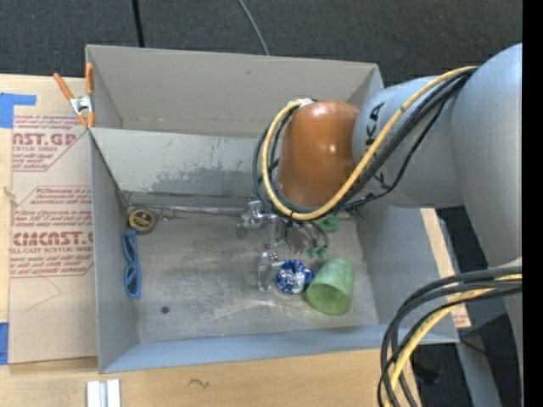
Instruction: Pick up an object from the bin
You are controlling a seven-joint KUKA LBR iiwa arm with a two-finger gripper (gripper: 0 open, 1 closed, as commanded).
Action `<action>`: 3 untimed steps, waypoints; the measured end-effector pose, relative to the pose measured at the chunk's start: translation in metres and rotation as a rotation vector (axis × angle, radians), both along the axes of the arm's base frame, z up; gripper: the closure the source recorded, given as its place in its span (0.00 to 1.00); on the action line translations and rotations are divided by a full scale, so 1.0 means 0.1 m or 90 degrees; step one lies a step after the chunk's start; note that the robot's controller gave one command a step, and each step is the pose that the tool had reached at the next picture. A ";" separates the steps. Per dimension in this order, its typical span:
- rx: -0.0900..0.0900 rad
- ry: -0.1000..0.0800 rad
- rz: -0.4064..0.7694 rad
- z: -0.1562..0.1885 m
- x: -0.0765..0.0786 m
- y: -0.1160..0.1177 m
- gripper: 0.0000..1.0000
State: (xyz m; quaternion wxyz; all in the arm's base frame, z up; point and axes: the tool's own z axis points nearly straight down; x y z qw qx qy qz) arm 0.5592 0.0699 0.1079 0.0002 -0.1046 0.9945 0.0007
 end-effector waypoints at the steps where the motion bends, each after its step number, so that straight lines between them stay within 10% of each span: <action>1: -0.003 0.001 -0.046 -0.12 -0.05 -0.76 0.00; 2: 0.000 0.000 -0.047 -0.34 -0.05 -0.74 0.00; 3: 0.000 -0.002 -0.048 -0.33 -0.05 -0.75 1.00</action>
Offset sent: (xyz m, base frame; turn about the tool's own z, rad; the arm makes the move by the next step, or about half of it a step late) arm -0.0046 -0.0713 -0.0107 0.0652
